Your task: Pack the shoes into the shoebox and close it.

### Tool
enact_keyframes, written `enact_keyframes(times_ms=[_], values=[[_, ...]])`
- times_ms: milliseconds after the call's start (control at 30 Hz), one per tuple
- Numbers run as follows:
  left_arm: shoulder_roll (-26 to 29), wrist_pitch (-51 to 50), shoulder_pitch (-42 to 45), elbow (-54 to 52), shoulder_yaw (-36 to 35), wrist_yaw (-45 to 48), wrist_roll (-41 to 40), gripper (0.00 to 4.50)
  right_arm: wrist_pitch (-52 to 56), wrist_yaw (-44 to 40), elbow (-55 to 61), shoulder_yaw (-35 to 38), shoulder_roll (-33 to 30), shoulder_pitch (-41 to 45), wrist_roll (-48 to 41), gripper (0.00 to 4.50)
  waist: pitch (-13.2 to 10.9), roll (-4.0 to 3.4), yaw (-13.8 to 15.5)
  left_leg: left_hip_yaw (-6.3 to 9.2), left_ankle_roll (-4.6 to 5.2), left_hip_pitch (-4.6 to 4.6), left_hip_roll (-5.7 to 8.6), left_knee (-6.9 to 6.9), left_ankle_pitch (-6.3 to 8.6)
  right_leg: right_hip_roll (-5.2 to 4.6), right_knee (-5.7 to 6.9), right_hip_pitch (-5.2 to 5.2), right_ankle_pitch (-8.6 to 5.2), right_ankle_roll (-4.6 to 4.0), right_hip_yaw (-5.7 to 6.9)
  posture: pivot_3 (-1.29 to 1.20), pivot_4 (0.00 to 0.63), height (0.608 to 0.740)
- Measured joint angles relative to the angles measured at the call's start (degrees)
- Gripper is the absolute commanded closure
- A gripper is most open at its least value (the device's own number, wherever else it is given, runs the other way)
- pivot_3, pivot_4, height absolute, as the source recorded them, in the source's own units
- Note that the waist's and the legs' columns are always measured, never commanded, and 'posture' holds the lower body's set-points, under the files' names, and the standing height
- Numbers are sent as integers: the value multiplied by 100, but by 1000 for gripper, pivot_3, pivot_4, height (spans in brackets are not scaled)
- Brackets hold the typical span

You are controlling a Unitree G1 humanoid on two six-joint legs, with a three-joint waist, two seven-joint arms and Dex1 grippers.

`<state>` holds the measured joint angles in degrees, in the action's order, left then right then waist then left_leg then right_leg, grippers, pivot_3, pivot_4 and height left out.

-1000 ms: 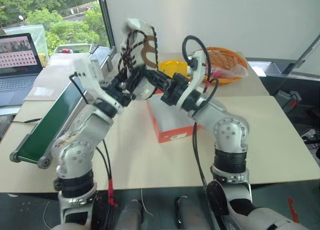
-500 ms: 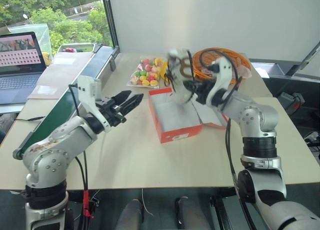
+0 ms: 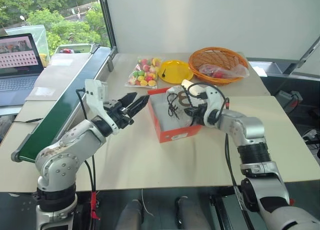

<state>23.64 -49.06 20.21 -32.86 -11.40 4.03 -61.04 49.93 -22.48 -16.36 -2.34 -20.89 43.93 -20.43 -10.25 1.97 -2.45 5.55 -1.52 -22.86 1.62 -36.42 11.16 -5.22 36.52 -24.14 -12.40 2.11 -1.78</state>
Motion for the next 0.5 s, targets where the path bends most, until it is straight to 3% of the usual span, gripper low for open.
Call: enact_keyframes(times_ms=[200, 333, 400, 500], values=[[-196, 41, -110, -154, 153, -170, 24, 1724, -198, 56, -684, -420, -20, 369, 715, 4064, 0, 0, 0, -3, 0, 1, 1, 0, 0, -1, -1, 0, 0, 0, -3, 0, 150, 740], [35, 4, -291, -339, 331, -185, 232, 1724, -234, 59, -967, -486, 108, 581, 934, 4064, 0, 0, -20, -8, 0, 7, -2, 2, 0, 4, 4, -1, 1, -2, -10, 0, 150, 740], [311, -25, -401, -382, 412, -119, 415, 1724, -272, -2, -1071, -564, 115, 665, 1038, 4064, 0, 0, -19, -10, 0, 7, -2, 1, 0, 4, 4, 0, 1, -2, -12, 0, 150, 740], [1425, -404, -428, -389, 593, 282, 797, 1724, -377, -219, -1285, -724, 89, 827, 1224, 4064, -1, 0, -23, -14, 0, 8, -5, 4, 0, 9, 10, -6, 1, -2, -16, 0, 150, 740]])
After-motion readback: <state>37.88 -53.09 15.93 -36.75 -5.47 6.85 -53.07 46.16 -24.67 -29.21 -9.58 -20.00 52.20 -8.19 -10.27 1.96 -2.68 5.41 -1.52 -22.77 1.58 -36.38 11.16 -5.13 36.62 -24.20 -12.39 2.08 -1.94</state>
